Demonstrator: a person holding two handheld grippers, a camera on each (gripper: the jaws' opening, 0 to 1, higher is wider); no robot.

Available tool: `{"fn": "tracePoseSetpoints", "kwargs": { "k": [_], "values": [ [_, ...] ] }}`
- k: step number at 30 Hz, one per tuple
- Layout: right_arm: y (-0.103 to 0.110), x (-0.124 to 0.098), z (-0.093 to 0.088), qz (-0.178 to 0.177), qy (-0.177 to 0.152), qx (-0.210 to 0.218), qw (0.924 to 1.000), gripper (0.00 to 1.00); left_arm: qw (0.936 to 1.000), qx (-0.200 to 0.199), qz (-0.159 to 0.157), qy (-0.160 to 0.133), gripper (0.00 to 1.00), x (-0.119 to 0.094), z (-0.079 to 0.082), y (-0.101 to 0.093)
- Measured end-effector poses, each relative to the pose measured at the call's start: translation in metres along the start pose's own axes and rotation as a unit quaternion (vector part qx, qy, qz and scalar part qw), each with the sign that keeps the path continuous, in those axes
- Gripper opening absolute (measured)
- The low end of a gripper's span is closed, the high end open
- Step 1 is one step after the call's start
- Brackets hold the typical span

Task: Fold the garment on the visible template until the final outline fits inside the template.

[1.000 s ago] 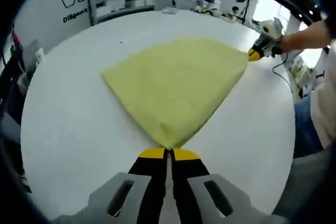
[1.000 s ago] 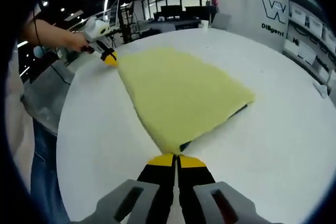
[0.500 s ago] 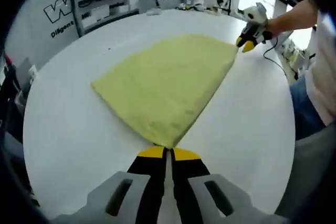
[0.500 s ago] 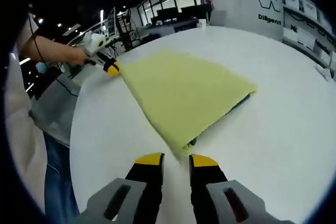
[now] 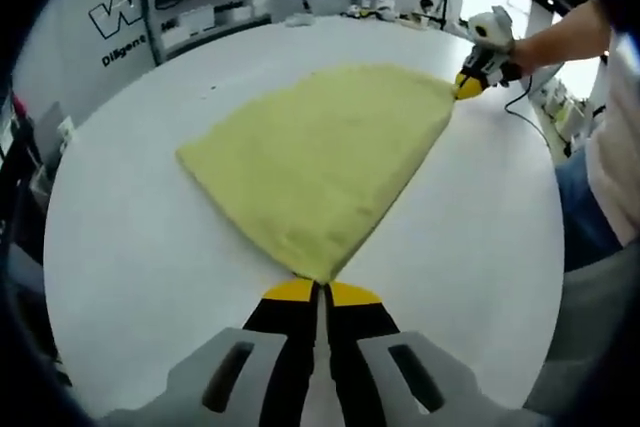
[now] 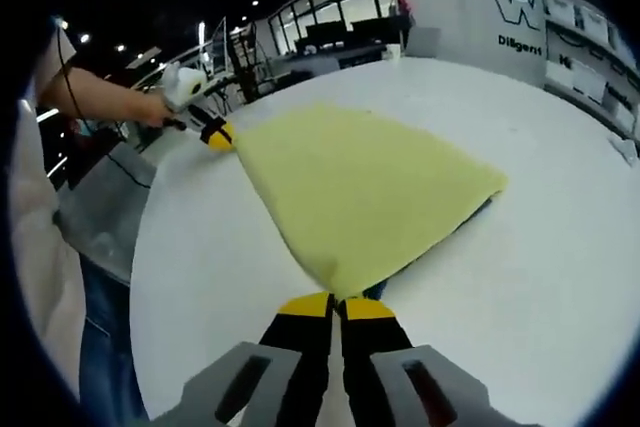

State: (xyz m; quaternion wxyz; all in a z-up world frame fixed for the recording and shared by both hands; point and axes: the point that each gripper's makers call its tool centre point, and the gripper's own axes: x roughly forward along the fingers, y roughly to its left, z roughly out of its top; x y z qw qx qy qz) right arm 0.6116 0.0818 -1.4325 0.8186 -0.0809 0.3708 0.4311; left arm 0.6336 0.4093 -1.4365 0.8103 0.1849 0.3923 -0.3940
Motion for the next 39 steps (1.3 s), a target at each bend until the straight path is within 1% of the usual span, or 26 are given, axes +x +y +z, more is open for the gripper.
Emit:
{"fn": "tracePoseSetpoints", "kwargs": {
  "k": [2, 4, 5, 6, 7, 8, 10, 11, 13, 16, 18, 19, 20, 21, 24, 26, 27, 30, 31, 32, 33, 35, 36, 37, 38, 39],
  "values": [
    [-0.002, -0.001, 0.000, 0.002, -0.001, -0.003, 1.0000, 0.00, 1.0000, 0.001, 0.000, 0.001, 0.00, -0.001, 0.000, 0.000],
    [-0.004, -0.003, -0.002, 0.006, 0.004, -0.009, 0.9999, 0.00, 0.9997, 0.021, -0.007, 0.007, 0.00, -0.002, -0.002, 0.001],
    [-0.008, -0.005, -0.002, 0.002, 0.008, -0.013, 0.9999, 0.00, 0.9986, 0.049, -0.016, 0.012, 0.00, -0.003, -0.004, 0.000],
    [-0.010, -0.007, -0.002, 0.002, 0.008, -0.014, 0.9999, 0.00, 0.9968, 0.075, -0.014, 0.022, 0.00, -0.005, -0.007, 0.001],
    [-0.015, -0.010, -0.002, -0.004, 0.010, -0.017, 0.9998, 0.00, 0.9933, 0.109, -0.015, 0.037, 0.00, -0.007, -0.013, 0.004],
    [-0.017, -0.013, -0.002, -0.005, 0.010, -0.016, 0.9998, 0.00, 0.9926, 0.115, -0.027, 0.030, 0.00, -0.008, -0.012, 0.000],
    [-0.017, -0.014, -0.002, -0.001, 0.010, -0.009, 0.9999, 0.00, 0.9933, 0.109, -0.029, 0.023, 0.00, -0.012, -0.009, 0.001],
    [-0.014, -0.013, -0.003, 0.005, 0.011, -0.008, 0.9999, 0.00, 0.9935, 0.108, -0.030, 0.023, 0.00, -0.013, -0.008, 0.001],
    [-0.010, -0.011, -0.006, 0.007, 0.018, -0.018, 0.9996, 0.00, 0.9933, 0.108, -0.033, 0.027, 0.00, -0.011, -0.009, 0.000],
    [-0.007, -0.010, -0.013, 0.004, 0.020, -0.016, 0.9997, 0.00, 0.9927, 0.108, -0.037, 0.040, 0.00, -0.006, -0.018, -0.007],
    [-0.005, -0.012, -0.015, 0.002, 0.018, -0.012, 0.9998, 0.00, 0.9935, 0.098, -0.036, 0.044, 0.00, -0.006, -0.021, -0.008],
    [-0.003, -0.013, -0.018, 0.000, 0.017, -0.007, 0.9998, 0.00, 0.9973, 0.054, -0.030, 0.039, 0.00, -0.007, -0.020, -0.009],
    [0.000, -0.014, -0.019, -0.001, 0.015, -0.008, 0.9999, 0.00, 0.9985, 0.030, -0.027, 0.037, 0.00, -0.007, -0.020, -0.008],
    [0.002, -0.015, -0.020, -0.001, 0.013, -0.008, 0.9999, 0.00, 0.9988, 0.020, -0.029, 0.034, 0.00, -0.007, -0.019, -0.009],
    [0.009, -0.016, -0.024, -0.002, 0.011, 0.004, 0.9999, 0.00, 0.9987, 0.023, -0.028, 0.035, 0.00, -0.006, -0.018, -0.012],
    [0.013, -0.017, -0.027, -0.004, 0.008, 0.010, 0.9999, 0.00, 0.9987, 0.013, -0.033, 0.036, 0.00, -0.005, -0.018, -0.018],
    [0.015, -0.017, -0.030, -0.005, 0.010, 0.021, 0.9997, 0.00, 0.9987, 0.011, -0.035, 0.036, 0.00, -0.005, -0.018, -0.019],
    [0.017, -0.019, -0.038, -0.008, 0.022, 0.027, 0.9994, 0.00, 0.9985, 0.003, -0.038, 0.039, 0.00, -0.005, -0.020, -0.023],
    [0.017, -0.020, -0.039, -0.009, 0.025, 0.038, 0.9989, 0.02, 0.9985, 0.003, -0.034, 0.043, 0.00, -0.006, -0.021, -0.022],
    [0.015, -0.023, -0.037, -0.018, 0.023, 0.034, 0.9990, 0.04, 0.9987, 0.011, -0.025, 0.044, 0.00, -0.008, -0.021, -0.020],
    [0.012, -0.025, -0.034, -0.028, 0.017, 0.026, 0.9991, 0.04, 0.9992, 0.009, -0.011, 0.036, 0.01, -0.011, -0.017, -0.015],
    [0.005, -0.033, -0.024, -0.051, 0.003, 0.031, 0.9982, 0.05, 0.9996, -0.017, 0.015, 0.018, 0.04, -0.018, -0.008, -0.003],
    [-0.002, -0.037, -0.018, -0.069, -0.003, 0.021, 0.9974, 0.05, 0.9988, -0.027, 0.040, 0.007, 0.05, -0.024, -0.002, 0.009],
    [-0.005, -0.039, -0.013, -0.076, -0.009, 0.018, 0.9969, 0.04, 0.9979, -0.039, 0.051, -0.001, 0.07, -0.027, 0.001, 0.015],
    [-0.006, -0.040, -0.005, -0.080, -0.017, 0.015, 0.9965, 0.03, 0.9966, -0.050, 0.063, -0.019, 0.09, -0.030, 0.009, 0.022],
    [-0.007, -0.041, 0.001, -0.082, -0.025, 0.011, 0.9962, 0.03, 0.9955, -0.057, 0.071, -0.028, 0.11, -0.033, 0.015, 0.026]
  ]
}}
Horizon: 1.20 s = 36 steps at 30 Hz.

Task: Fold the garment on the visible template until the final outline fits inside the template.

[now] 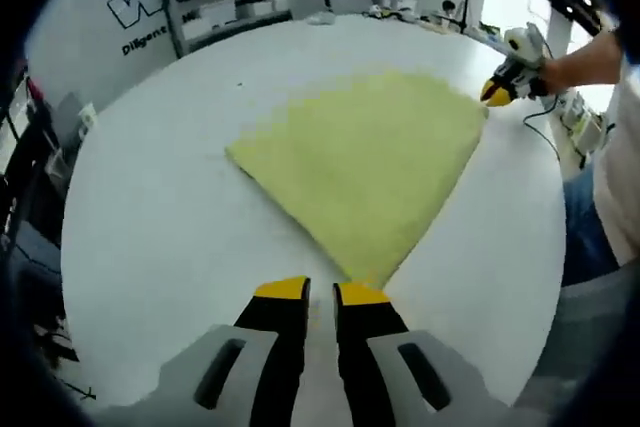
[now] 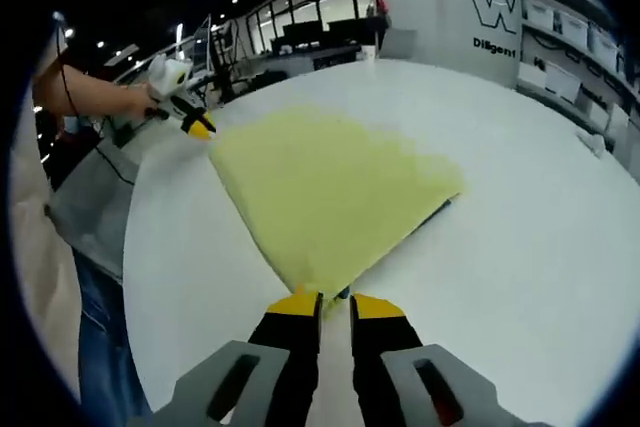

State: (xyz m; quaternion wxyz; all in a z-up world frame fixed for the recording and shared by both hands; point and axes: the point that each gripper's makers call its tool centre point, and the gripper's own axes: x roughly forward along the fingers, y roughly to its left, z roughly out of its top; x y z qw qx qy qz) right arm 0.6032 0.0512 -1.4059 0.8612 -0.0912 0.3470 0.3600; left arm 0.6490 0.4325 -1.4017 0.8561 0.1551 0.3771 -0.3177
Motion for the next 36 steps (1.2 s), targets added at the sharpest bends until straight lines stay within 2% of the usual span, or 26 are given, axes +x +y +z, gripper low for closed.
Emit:
{"fn": "tracePoseSetpoints", "kwargs": {
  "k": [2, 4, 6, 10, 13, 16, 17, 18, 19, 20, 21, 22, 27, 29, 31, 33, 36],
  "values": [
    [0.004, 0.004, 0.011, 0.010, -0.010, 0.002, 0.9999, 0.01, 0.9994, -0.011, 0.005, -0.032, 0.12, -0.001, 0.019, -0.001],
    [0.010, 0.015, 0.018, 0.018, -0.013, -0.011, 0.9997, 0.01, 0.9974, -0.018, -0.024, -0.065, 0.12, 0.003, 0.037, -0.019],
    [0.019, 0.026, 0.023, 0.030, -0.015, -0.018, 0.9993, 0.00, 0.9962, -0.025, -0.046, -0.070, 0.15, 0.012, 0.040, -0.036],
    [0.032, 0.049, 0.021, 0.049, -0.009, -0.019, 0.9986, 0.00, 0.9963, -0.032, -0.064, -0.048, 0.13, 0.032, 0.026, -0.056],
    [0.041, 0.055, 0.014, 0.061, 0.002, -0.027, 0.9978, 0.00, 0.9960, -0.032, -0.076, -0.036, 0.11, 0.040, 0.014, -0.069],
    [0.043, 0.054, 0.006, 0.065, 0.006, -0.031, 0.9974, 0.00, 0.9964, -0.034, -0.076, -0.016, 0.08, 0.046, -0.002, -0.072],
    [0.041, 0.053, -0.003, 0.063, 0.017, -0.037, 0.9972, 0.00, 0.9974, -0.027, -0.066, 0.000, 0.06, 0.047, -0.012, -0.069],
    [0.040, 0.051, -0.011, 0.063, 0.026, -0.045, 0.9966, 0.00, 0.9973, -0.026, -0.069, -0.002, 0.06, 0.045, -0.015, -0.069],
    [0.038, 0.048, -0.023, 0.064, 0.036, -0.055, 0.9958, 0.00, 0.9965, -0.043, -0.067, -0.023, 0.06, 0.044, -0.010, -0.066],
    [0.036, 0.046, -0.013, 0.063, -0.005, -0.052, 0.9967, 0.00, 0.9967, -0.043, -0.066, -0.022, 0.06, 0.043, -0.011, -0.063],
    [0.031, 0.040, -0.019, 0.057, 0.004, -0.038, 0.9977, 0.00, 0.9966, -0.042, -0.066, -0.024, 0.05, 0.042, -0.012, -0.063],
    [0.026, 0.038, -0.022, 0.049, 0.011, -0.041, 0.9979, 0.00, 0.9966, -0.043, -0.066, -0.026, 0.05, 0.041, -0.011, -0.063],
    [0.013, 0.033, -0.023, 0.039, 0.008, -0.021, 0.9990, 0.00, 0.9970, -0.047, -0.057, -0.021, 0.04, 0.040, -0.011, -0.058],
    [0.009, 0.031, -0.025, 0.029, 0.017, -0.019, 0.9993, 0.00, 0.9979, -0.042, -0.047, -0.012, 0.01, 0.037, -0.010, -0.055],
    [0.014, 0.029, -0.018, 0.028, 0.020, -0.026, 0.9991, 0.00, 0.9976, -0.036, -0.052, -0.028, 0.01, 0.034, 0.000, -0.059],
    [0.024, 0.032, -0.006, 0.035, 0.008, -0.037, 0.9987, 0.00, 0.9962, -0.023, -0.065, -0.054, 0.02, 0.033, 0.018, -0.071],
    [0.040, 0.048, 0.012, 0.047, -0.004, -0.055, 0.9974, 0.00, 0.9941, -0.011, -0.086, -0.066, 0.05, 0.042, 0.037, -0.095]
  ]
}}
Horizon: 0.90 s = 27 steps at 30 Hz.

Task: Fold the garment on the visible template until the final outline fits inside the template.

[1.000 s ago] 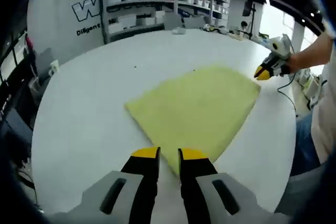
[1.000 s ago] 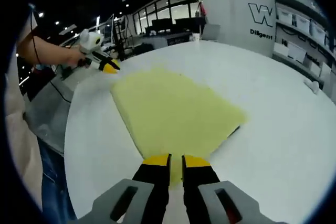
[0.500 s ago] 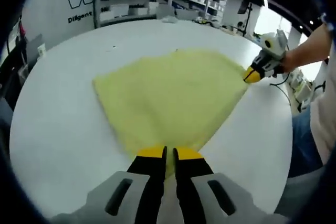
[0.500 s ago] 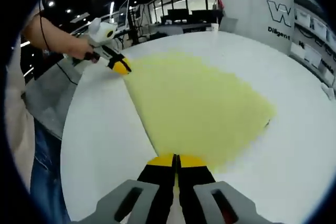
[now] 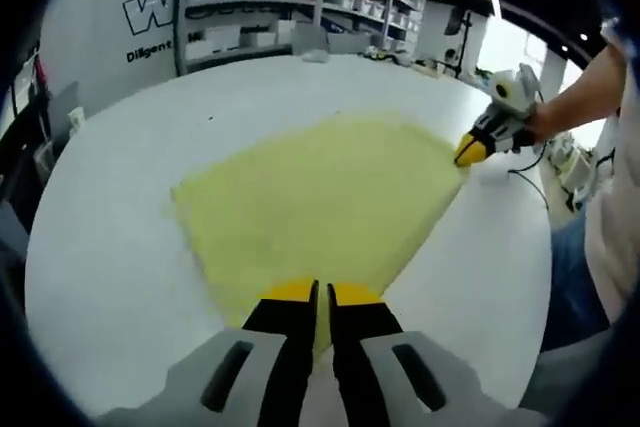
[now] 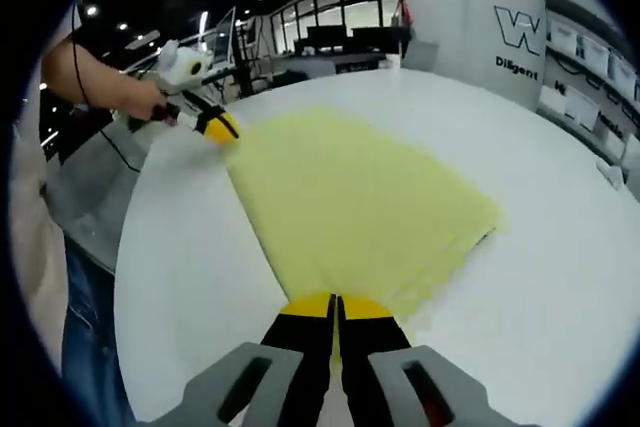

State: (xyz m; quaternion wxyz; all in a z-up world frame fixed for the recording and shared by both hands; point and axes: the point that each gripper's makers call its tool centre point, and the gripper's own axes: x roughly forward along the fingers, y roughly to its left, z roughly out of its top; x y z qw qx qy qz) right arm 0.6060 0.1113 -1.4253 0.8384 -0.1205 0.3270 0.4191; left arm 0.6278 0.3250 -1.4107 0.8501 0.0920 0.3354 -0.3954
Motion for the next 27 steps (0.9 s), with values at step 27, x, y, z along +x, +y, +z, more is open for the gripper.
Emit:
{"fn": "tracePoseSetpoints", "kwargs": {
  "k": [27],
  "values": [
    [0.048, 0.046, 0.013, 0.062, -0.014, -0.031, 0.9975, 0.00, 0.9983, 0.000, -0.055, 0.020, 0.01, 0.044, -0.010, -0.046]
  ]
}}
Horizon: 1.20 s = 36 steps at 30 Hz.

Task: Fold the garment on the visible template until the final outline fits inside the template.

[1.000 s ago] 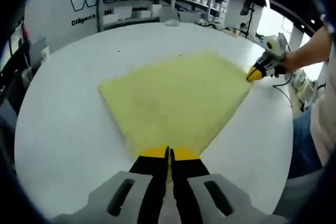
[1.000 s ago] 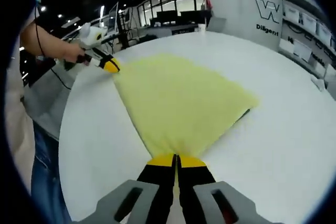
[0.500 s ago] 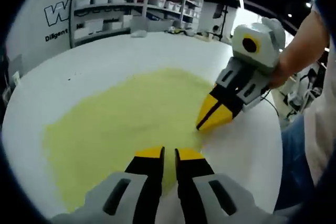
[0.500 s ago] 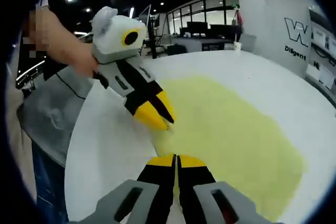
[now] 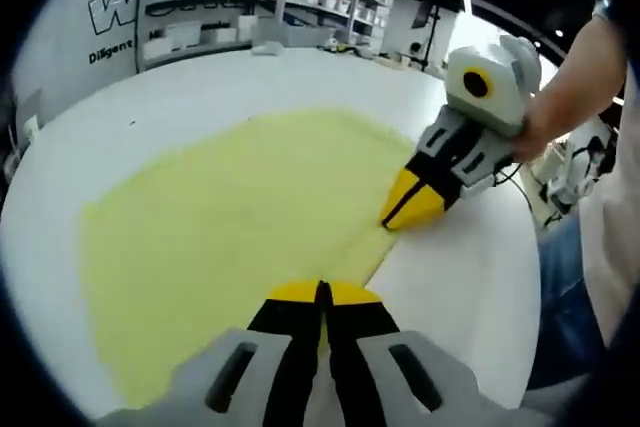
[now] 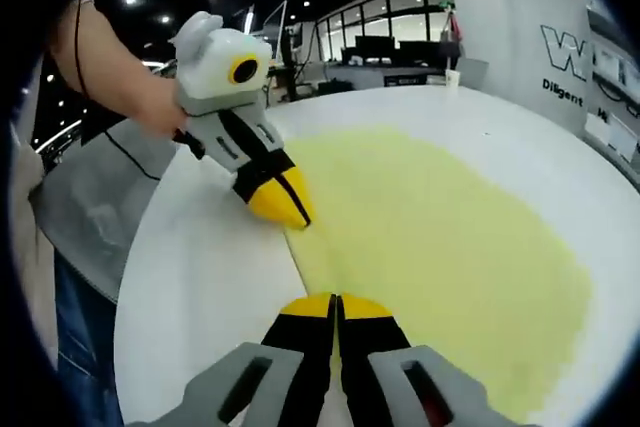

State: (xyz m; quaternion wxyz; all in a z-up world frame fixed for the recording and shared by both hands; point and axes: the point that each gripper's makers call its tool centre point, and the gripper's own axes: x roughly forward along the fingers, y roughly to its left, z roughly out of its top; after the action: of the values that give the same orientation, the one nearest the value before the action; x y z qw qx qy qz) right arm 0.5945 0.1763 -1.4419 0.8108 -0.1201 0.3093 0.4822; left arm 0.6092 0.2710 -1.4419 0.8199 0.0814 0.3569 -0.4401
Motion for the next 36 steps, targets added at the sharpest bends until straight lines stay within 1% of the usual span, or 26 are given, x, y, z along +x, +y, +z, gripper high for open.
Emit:
{"fn": "tracePoseSetpoints", "kwargs": {
  "k": [5, 7, 8, 9, 10, 11, 12, 13, 15, 17, 20, 22, 24, 25, 26, 27, 29, 32, 34, 36],
  "values": [
    [-0.016, -0.024, -0.017, -0.020, 0.000, 0.013, 0.9997, 0.00, 0.9999, -0.003, 0.011, 0.003, 0.00, -0.016, -0.011, 0.012],
    [-0.022, -0.033, -0.019, -0.029, -0.005, 0.020, 0.9994, 0.00, 0.9998, -0.001, 0.017, 0.011, 0.00, -0.023, -0.017, 0.018],
    [-0.025, -0.036, -0.021, -0.035, -0.002, 0.020, 0.9992, 0.00, 0.9997, -0.001, 0.019, 0.015, 0.01, -0.026, -0.020, 0.021],
    [-0.029, -0.039, -0.024, -0.039, 0.002, 0.023, 0.9990, 0.00, 0.9994, -0.004, 0.032, 0.014, 0.04, -0.031, -0.023, 0.028],
    [-0.032, -0.043, -0.028, -0.040, -0.002, 0.034, 0.9986, 0.00, 0.9994, -0.007, 0.029, 0.015, 0.04, -0.034, -0.025, 0.030],
    [-0.038, -0.051, -0.046, -0.055, 0.036, 0.031, 0.9973, 0.00, 0.9992, -0.011, 0.036, 0.016, 0.04, -0.039, -0.027, 0.035],
    [-0.038, -0.054, -0.042, -0.051, 0.013, 0.039, 0.9978, 0.00, 0.9990, -0.015, 0.040, 0.016, 0.05, -0.043, -0.029, 0.039],
    [-0.040, -0.058, -0.040, -0.053, -0.001, 0.043, 0.9977, 0.00, 0.9987, -0.019, 0.045, 0.016, 0.05, -0.047, -0.032, 0.044],
    [-0.044, -0.067, -0.049, -0.061, 0.012, 0.039, 0.9973, 0.00, 0.9981, -0.025, 0.054, 0.018, 0.05, -0.053, -0.036, 0.050],
    [-0.048, -0.074, -0.055, -0.066, 0.015, 0.046, 0.9966, 0.00, 0.9974, -0.033, 0.061, 0.018, 0.05, -0.059, -0.039, 0.056],
    [-0.051, -0.081, -0.057, -0.071, 0.015, 0.049, 0.9962, 0.00, 0.9962, -0.046, 0.072, 0.018, 0.05, -0.069, -0.046, 0.065],
    [-0.052, -0.084, -0.060, -0.074, 0.025, 0.044, 0.9960, 0.00, 0.9956, -0.050, 0.078, 0.019, 0.05, -0.073, -0.049, 0.069],
    [-0.056, -0.089, -0.064, -0.079, 0.029, 0.049, 0.9952, 0.00, 0.9947, -0.053, 0.086, 0.023, 0.05, -0.078, -0.053, 0.076],
    [-0.057, -0.091, -0.067, -0.082, 0.035, 0.048, 0.9948, 0.00, 0.9941, -0.056, 0.090, 0.025, 0.03, -0.082, -0.054, 0.078],
    [-0.061, -0.096, -0.070, -0.091, 0.048, 0.046, 0.9937, 0.00, 0.9935, -0.056, 0.095, 0.029, 0.04, -0.085, -0.055, 0.081],
    [-0.061, -0.099, -0.070, -0.093, 0.047, 0.045, 0.9936, 0.00, 0.9920, -0.058, 0.107, 0.035, 0.04, -0.089, -0.058, 0.086],
    [-0.063, -0.105, -0.063, -0.097, 0.036, 0.048, 0.9934, 0.00, 0.9914, -0.061, 0.111, 0.035, 0.04, -0.095, -0.059, 0.089],
    [-0.066, -0.109, -0.060, -0.104, 0.033, 0.052, 0.9927, 0.00, 0.9907, -0.064, 0.118, 0.023, 0.07, -0.101, -0.053, 0.090],
    [-0.068, -0.110, -0.058, -0.109, 0.031, 0.054, 0.9921, 0.00, 0.9907, -0.066, 0.118, 0.015, 0.09, -0.104, -0.046, 0.087],
    [-0.068, -0.111, -0.053, -0.112, 0.024, 0.058, 0.9917, 0.00, 0.9906, -0.057, 0.123, 0.017, 0.11, -0.103, -0.047, 0.088]
  ]
}}
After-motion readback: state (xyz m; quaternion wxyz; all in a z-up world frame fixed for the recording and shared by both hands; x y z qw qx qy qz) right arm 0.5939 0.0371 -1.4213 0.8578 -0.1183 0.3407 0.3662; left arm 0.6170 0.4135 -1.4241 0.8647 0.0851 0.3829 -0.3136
